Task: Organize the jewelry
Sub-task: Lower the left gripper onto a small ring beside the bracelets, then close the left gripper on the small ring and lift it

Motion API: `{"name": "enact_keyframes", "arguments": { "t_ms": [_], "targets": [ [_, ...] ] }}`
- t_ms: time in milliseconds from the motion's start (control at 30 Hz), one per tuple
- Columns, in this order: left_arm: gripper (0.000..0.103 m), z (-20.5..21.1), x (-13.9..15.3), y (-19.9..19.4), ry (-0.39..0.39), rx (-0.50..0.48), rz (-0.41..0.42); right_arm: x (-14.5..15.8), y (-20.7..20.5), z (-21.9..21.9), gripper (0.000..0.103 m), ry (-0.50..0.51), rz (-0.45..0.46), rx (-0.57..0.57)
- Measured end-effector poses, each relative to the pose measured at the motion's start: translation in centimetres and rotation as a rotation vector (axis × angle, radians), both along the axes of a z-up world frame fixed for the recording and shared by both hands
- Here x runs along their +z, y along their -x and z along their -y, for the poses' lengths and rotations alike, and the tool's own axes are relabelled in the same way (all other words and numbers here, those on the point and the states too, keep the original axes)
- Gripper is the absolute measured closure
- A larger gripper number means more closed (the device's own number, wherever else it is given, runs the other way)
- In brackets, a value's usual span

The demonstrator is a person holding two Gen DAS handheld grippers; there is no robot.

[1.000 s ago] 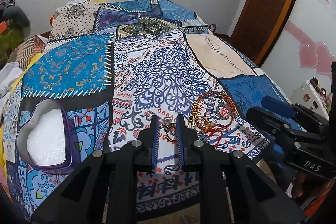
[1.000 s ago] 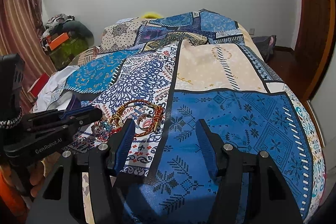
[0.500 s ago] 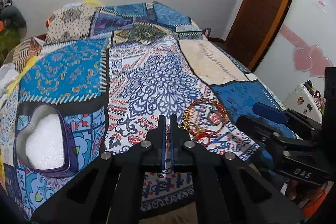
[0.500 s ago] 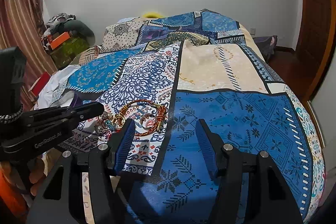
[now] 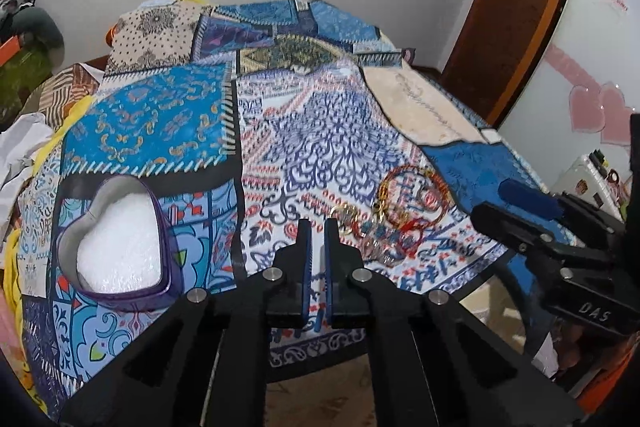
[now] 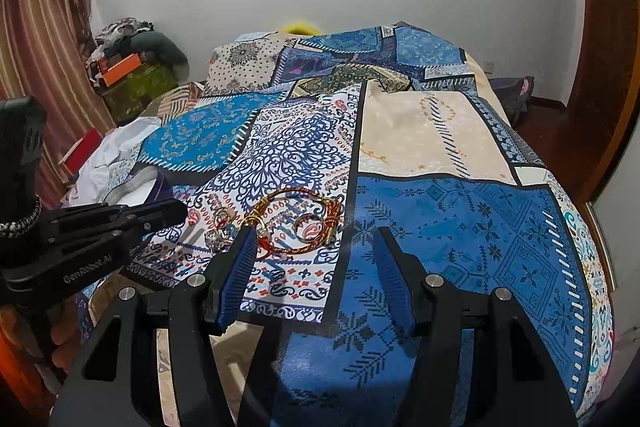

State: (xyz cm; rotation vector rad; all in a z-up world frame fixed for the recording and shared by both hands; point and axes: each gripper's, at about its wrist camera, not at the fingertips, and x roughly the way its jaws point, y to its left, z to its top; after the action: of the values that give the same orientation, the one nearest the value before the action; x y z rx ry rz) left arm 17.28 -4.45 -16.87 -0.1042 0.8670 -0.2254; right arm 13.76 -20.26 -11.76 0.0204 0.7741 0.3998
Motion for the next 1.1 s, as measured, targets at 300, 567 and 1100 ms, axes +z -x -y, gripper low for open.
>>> {"name": "enact_keyframes", "arguments": {
  "t_ms": [300, 567, 1100],
  "targets": [
    [0.076, 0.9, -0.1, 0.9, 0.034, -0.042, -0.023, -0.5, 0.0, 0.3, 0.047, -0.003, -0.022, -0.003],
    [0.076, 2.1, -0.7, 0.4, 0.062, -0.065, -0.054, -0.9, 0.0, 0.4, 0.047, -0.01, -0.037, -0.005],
    [0.091, 1.5, -0.4, 1.3, 0.049, -0.046, -0.019, -1.1, 0.5, -0.7, 0.047, -0.002, -0.052, 0.036]
  ]
}}
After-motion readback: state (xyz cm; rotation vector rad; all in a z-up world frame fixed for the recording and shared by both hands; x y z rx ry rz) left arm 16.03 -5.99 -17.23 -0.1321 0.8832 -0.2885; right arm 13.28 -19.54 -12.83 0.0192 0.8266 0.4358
